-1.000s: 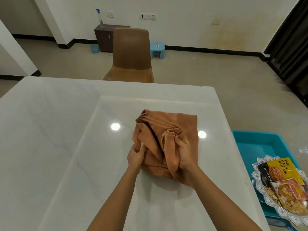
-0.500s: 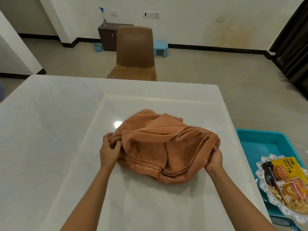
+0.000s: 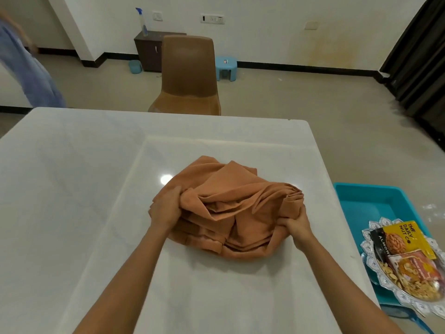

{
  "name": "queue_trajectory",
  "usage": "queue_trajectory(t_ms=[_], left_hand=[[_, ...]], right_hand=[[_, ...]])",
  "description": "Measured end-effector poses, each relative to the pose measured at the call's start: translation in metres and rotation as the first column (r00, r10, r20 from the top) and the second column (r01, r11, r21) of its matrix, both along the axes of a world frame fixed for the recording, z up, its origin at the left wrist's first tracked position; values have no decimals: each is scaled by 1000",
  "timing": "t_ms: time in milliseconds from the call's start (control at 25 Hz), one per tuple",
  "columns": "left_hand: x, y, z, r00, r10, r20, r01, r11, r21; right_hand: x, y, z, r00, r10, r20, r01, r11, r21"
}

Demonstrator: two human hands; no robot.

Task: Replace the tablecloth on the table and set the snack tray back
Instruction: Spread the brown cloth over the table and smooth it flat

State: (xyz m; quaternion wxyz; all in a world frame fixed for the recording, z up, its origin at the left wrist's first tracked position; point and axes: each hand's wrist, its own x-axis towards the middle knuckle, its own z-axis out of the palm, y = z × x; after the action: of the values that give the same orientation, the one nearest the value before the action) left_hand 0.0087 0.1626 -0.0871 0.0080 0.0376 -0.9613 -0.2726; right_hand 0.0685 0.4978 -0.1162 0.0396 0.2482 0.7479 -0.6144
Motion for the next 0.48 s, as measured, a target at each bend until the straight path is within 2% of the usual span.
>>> queue_trajectory(t_ms=[80, 200, 280, 360, 400, 440, 480], left_hand=[[-22, -11, 23, 996, -35, -78, 29, 996, -79], [-55, -37, 65, 987, -32, -155, 20, 997, -81], [-71, -54, 92, 993, -114, 8, 114, 991, -72], [-80, -63, 114, 934, -224, 279, 240, 971, -22], [-84, -65, 118, 912, -249, 326, 265, 964, -3], [-88, -65, 117, 926, -244, 287, 256, 967, -5], [-90, -62, 112, 966, -187, 180, 197, 980, -38]], right_hand=[[-14, 23, 17, 997, 25, -69, -29, 999, -43], [-32, 61, 71, 954, 298, -23, -299, 946, -125], [-38, 82, 108, 884, 458, 92, -437, 881, -181], [-46, 100, 125, 833, 513, 206, -482, 856, -183], [-54, 107, 127, 835, 502, 226, -478, 864, -156], [-63, 110, 125, 861, 460, 218, -452, 888, -90], [-74, 111, 118, 910, 378, 172, -387, 922, 24]])
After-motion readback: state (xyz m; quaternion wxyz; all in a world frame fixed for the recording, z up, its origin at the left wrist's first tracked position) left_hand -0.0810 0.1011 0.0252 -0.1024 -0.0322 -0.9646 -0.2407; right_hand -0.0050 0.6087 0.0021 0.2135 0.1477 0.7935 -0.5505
